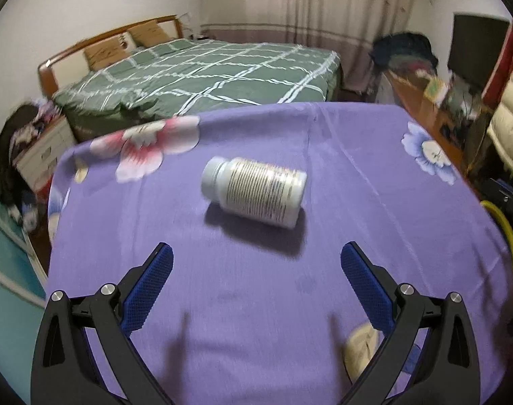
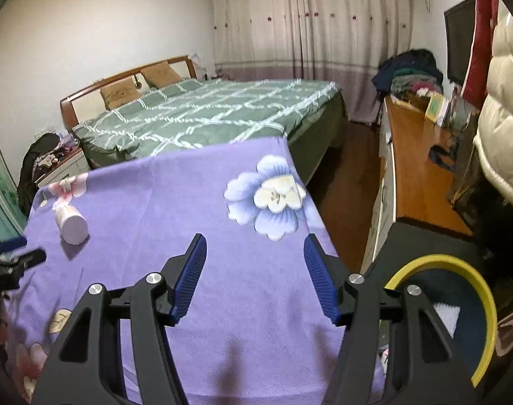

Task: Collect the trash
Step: 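Grasp the white pill bottle with the left gripper and lift it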

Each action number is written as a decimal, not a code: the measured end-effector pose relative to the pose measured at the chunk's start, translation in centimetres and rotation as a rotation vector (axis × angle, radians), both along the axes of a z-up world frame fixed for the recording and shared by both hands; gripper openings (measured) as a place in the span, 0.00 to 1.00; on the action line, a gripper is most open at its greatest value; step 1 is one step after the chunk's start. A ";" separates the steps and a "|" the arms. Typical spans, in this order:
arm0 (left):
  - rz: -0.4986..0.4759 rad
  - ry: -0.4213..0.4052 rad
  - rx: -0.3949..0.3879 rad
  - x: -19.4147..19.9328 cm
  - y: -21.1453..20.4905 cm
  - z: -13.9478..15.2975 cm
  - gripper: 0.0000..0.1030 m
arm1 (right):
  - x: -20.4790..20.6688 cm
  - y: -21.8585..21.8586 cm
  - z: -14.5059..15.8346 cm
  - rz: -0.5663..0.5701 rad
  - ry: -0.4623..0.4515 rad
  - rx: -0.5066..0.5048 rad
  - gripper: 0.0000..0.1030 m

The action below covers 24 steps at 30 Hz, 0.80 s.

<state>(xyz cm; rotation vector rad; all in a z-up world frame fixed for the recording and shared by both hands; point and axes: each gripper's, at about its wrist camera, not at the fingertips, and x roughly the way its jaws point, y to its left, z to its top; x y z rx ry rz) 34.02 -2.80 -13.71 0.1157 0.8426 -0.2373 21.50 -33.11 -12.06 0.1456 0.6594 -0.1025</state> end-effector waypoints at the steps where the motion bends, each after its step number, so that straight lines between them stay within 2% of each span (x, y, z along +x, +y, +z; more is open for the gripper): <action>1: -0.012 0.000 0.017 0.9 -0.3 0.0 0.95 | 0.0 -0.1 -0.1 -0.004 0.002 0.002 0.56; 8: -0.035 0.026 0.047 5.0 -1.1 -0.8 0.95 | -0.1 -0.1 -0.5 0.007 0.010 0.002 0.56; 24: -0.092 0.065 0.062 9.3 -1.9 -2.2 0.93 | 0.0 0.4 -1.0 0.026 0.031 0.000 0.56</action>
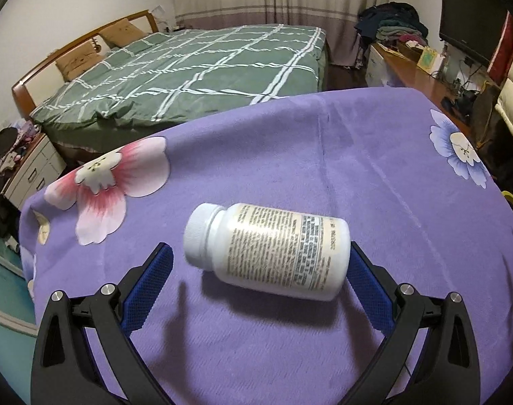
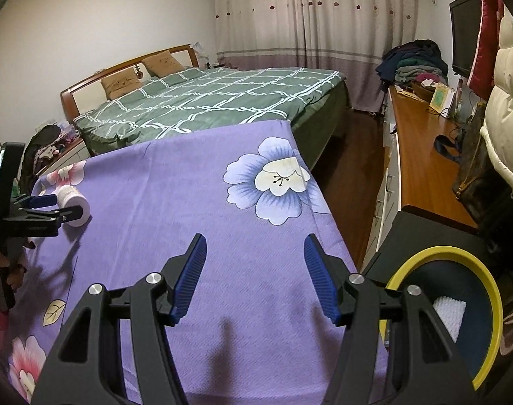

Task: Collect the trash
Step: 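Grasp the white pill bottle with the left gripper and lift it, then carry the pill bottle over the bin and release it with the left gripper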

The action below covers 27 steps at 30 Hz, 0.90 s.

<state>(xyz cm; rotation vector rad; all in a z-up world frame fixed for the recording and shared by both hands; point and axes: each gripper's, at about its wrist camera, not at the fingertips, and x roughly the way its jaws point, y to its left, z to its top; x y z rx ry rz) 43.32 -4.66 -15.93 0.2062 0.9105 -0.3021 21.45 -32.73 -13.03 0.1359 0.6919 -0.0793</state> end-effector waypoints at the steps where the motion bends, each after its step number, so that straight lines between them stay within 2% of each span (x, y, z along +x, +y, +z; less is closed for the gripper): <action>1: -0.006 0.003 0.001 0.1 -0.1 -0.1 0.84 | 0.0 0.0 0.0 0.001 0.001 0.001 0.56; 7: -0.021 0.005 0.019 -0.5 -1.3 0.2 0.83 | -0.2 -0.1 0.1 -0.002 -0.006 0.007 0.56; 11: -0.045 -0.006 0.009 -2.9 -2.7 1.6 0.83 | -0.8 -0.7 0.3 -0.022 -0.003 0.011 0.56; 15: -0.099 -0.018 0.010 -5.6 -5.7 3.0 0.83 | -3.5 -2.7 1.1 -0.076 -0.019 -0.003 0.56; 21: -0.228 -0.038 -0.006 -10.1 -13.7 4.6 0.83 | -9.4 -7.4 1.1 -0.159 -0.004 0.008 0.56; 27: -0.416 -0.035 -0.020 -15.4 -24.8 4.7 0.83 | -16.2 -12.2 0.9 -0.254 0.009 0.019 0.59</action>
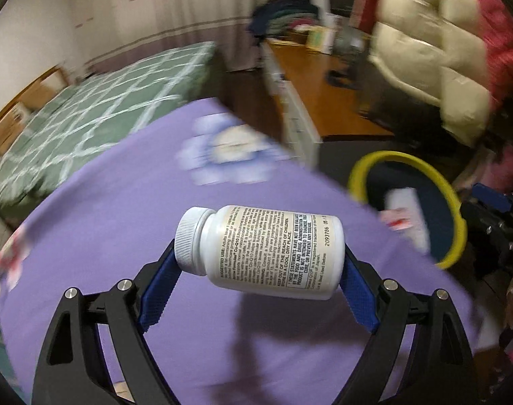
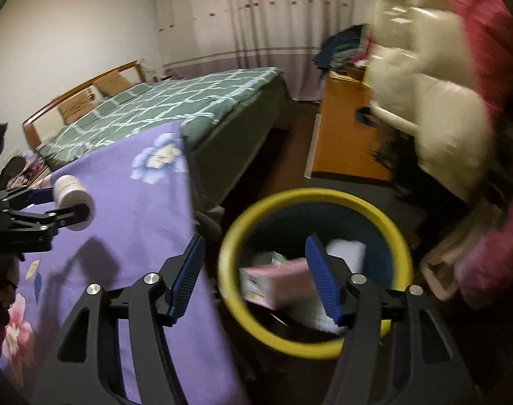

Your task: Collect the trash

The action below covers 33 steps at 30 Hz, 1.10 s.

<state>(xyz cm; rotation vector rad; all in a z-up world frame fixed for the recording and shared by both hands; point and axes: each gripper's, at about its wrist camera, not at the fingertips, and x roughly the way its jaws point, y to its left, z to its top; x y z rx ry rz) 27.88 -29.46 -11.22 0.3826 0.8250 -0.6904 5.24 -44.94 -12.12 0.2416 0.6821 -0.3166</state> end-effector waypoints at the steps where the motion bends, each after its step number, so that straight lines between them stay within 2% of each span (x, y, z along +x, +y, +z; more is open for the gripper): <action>1: -0.022 0.001 0.002 -0.7 -1.4 -0.1 0.83 | -1.2 -0.8 0.0 -0.015 0.007 -0.007 0.59; 5: -0.133 0.012 0.010 -3.5 -8.1 -0.8 0.83 | -4.5 -2.8 -0.1 -0.065 0.017 -0.023 0.59; 11: -0.244 0.033 0.050 -6.4 -15.2 -2.5 0.83 | -8.2 -6.0 -0.5 -0.142 0.020 -0.011 0.60; 18: -0.310 0.059 0.101 -7.4 -20.6 -5.1 0.83 | -10.2 -7.8 -1.2 -0.190 0.005 0.025 0.60; 22: -0.337 0.102 0.143 -7.5 -23.0 -7.1 0.84 | -10.2 -8.1 -1.4 -0.198 0.005 0.039 0.60; 25: -0.318 0.099 0.145 -7.6 -23.5 -7.5 0.92 | -9.9 -8.0 -1.7 -0.192 0.007 0.046 0.61; 28: -0.282 0.085 0.119 -7.6 -21.8 -6.2 0.93 | -9.9 -7.7 -1.6 -0.182 0.003 0.054 0.61; 33: -0.187 0.073 -0.025 -7.6 -14.5 -1.4 0.95 | -9.9 -6.2 -1.0 -0.150 -0.011 0.055 0.61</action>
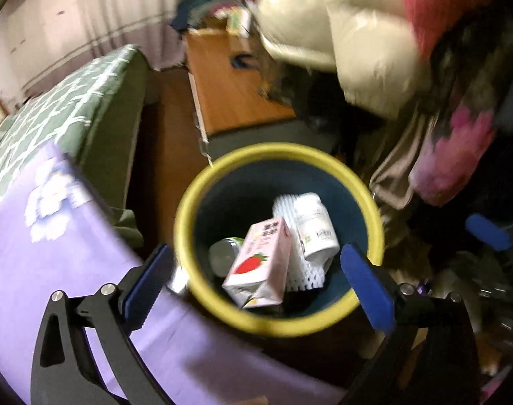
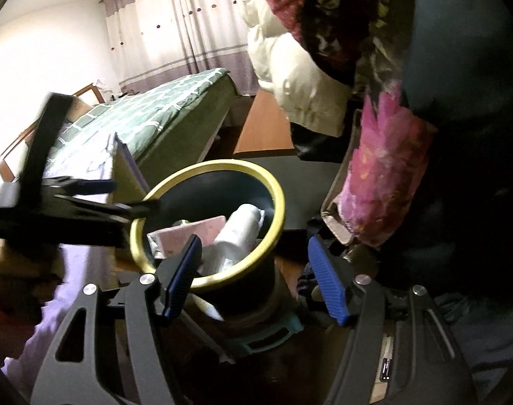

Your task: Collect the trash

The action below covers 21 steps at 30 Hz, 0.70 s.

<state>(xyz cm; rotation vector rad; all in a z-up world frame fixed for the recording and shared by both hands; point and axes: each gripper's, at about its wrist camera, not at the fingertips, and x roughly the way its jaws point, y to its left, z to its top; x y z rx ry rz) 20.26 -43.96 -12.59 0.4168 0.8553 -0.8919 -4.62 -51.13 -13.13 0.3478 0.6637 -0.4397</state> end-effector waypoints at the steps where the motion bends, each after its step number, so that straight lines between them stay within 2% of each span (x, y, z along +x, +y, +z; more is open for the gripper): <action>1: 0.026 -0.014 -0.036 -0.3 2.0 1.3 0.95 | 0.0 0.4 0.1 0.007 -0.002 -0.001 0.61; 5: 0.151 -0.084 -0.133 -2.1 10.1 4.9 0.95 | 0.4 2.3 0.8 0.054 -0.015 -0.013 0.62; 13: 0.493 -0.176 -0.239 -7.0 27.0 7.5 0.95 | 0.5 7.8 3.6 0.175 -0.073 -0.068 0.65; 18: 0.699 -0.265 -0.259 -11.6 35.7 8.3 0.95 | 0.2 11.7 4.8 0.263 -0.101 -0.103 0.66; 21: 0.776 -0.290 -0.257 -13.9 38.9 8.3 0.95 | 0.1 13.6 5.3 0.308 -0.112 -0.115 0.66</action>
